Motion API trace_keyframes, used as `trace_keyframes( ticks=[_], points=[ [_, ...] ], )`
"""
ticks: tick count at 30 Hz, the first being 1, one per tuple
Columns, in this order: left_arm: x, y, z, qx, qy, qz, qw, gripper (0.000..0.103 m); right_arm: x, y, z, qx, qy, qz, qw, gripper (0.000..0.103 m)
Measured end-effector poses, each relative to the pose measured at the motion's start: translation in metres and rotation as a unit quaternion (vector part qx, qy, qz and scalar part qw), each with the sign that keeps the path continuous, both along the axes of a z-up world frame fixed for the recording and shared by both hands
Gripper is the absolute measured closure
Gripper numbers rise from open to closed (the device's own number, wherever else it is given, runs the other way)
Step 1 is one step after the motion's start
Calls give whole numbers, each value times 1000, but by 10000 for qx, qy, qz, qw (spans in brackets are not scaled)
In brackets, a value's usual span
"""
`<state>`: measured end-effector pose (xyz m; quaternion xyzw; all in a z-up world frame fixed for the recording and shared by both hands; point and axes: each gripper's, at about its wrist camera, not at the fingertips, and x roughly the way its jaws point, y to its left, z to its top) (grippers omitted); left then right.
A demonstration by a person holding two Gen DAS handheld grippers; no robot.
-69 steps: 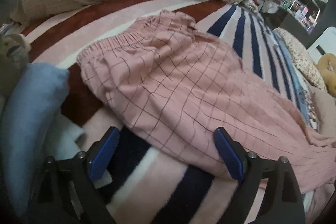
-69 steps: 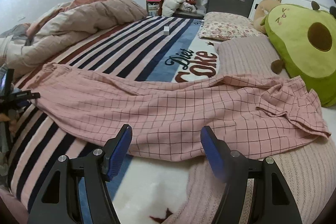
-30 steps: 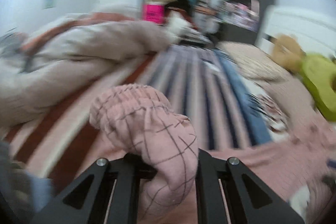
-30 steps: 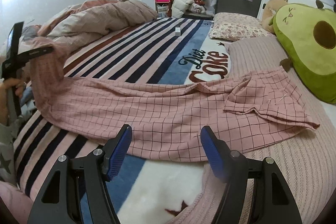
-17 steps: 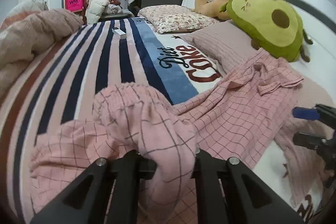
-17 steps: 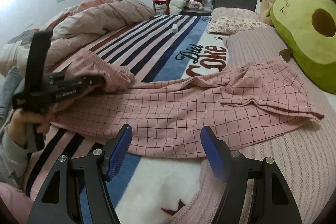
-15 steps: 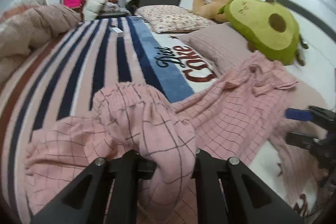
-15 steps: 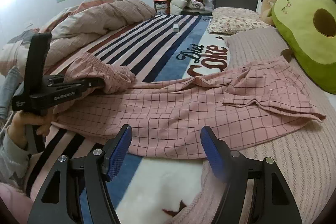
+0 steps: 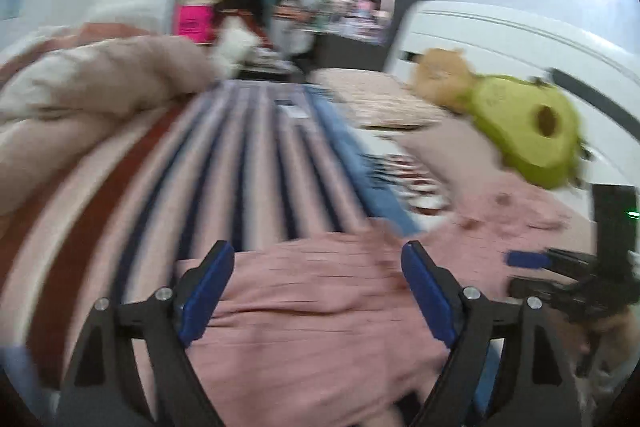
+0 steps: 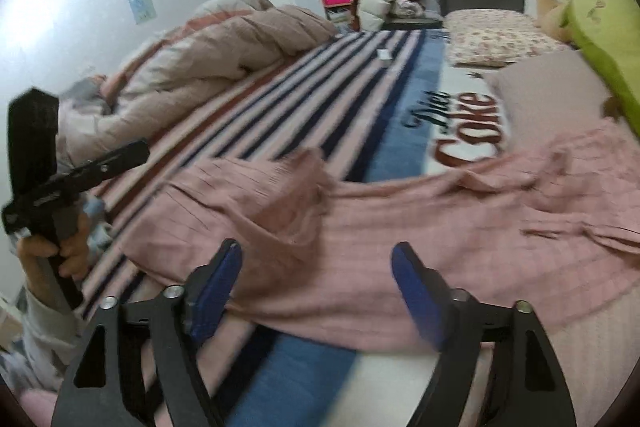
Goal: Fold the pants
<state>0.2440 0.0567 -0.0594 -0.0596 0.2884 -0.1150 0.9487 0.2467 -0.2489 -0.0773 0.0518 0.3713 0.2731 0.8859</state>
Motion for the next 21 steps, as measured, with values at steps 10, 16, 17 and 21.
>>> trace_keyframes(
  ticks=[10, 16, 17, 21],
  points=[
    [24, 26, -61, 459, 677, 787, 9935, 20, 40, 76, -50, -665, 53, -108, 9977, 48],
    [21, 20, -64, 652, 582, 805, 9929, 20, 33, 48, -52, -616, 169, -358, 9973, 90],
    [21, 19, -65, 684, 597, 803, 9926, 20, 30, 43, -54, -603, 259, -367, 9972, 90],
    [21, 17, -67, 735, 628, 781, 9923, 20, 26, 37, -62, -691, 433, -343, 9961, 89]
  ],
)
